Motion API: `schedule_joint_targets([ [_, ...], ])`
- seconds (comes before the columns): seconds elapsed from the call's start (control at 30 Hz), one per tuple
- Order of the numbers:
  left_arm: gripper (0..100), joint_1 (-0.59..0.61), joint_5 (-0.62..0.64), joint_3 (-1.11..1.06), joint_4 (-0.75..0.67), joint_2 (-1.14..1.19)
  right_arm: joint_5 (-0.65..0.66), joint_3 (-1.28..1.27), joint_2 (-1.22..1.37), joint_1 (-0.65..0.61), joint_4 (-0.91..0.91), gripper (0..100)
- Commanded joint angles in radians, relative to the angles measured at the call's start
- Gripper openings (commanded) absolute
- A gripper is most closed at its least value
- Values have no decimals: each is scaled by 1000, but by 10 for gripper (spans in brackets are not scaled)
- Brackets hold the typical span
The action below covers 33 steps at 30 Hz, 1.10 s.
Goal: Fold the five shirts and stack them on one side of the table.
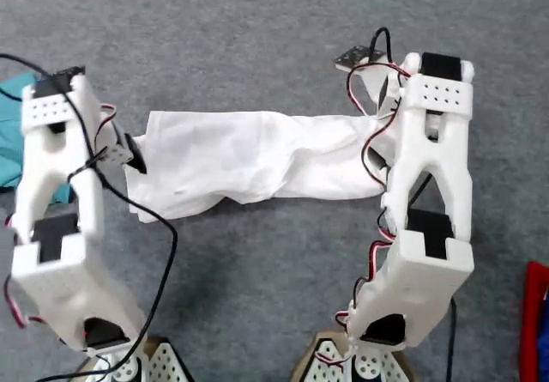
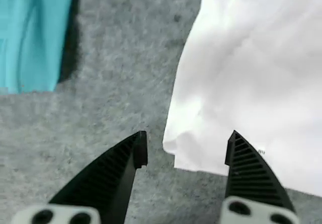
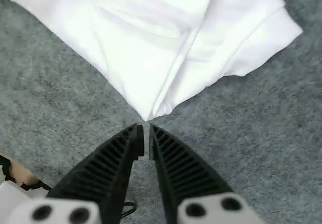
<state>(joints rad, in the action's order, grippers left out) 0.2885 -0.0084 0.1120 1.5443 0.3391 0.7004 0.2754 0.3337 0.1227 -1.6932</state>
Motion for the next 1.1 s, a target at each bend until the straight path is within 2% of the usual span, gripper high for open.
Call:
schedule_joint_targets([
  [0.0, 262, -28, 14, 109, -12, 82, -12, -4, -73, 12, 29, 37],
  [0.1, 262, -28, 51, 164, -41, 170, -11, -4, -73, 12, 34, 37],
  [0.37, 258, -37, 49, 270, -41, 375, -11, -4, -73, 10, 48, 37],
  [0.57, 250, -37, 51, 284, -31, 429, -12, -4, -73, 10, 60, 37],
  [0.67, 185, -37, 46, 282, -14, 430, -12, -4, -73, 10, 60, 37],
  [0.83, 12, -46, 46, 292, -9, 421, -12, -4, -73, 12, 55, 37],
  [1.07, 20, 2, 44, 388, 92, 430, -14, -4, -74, 25, 48, 37],
])
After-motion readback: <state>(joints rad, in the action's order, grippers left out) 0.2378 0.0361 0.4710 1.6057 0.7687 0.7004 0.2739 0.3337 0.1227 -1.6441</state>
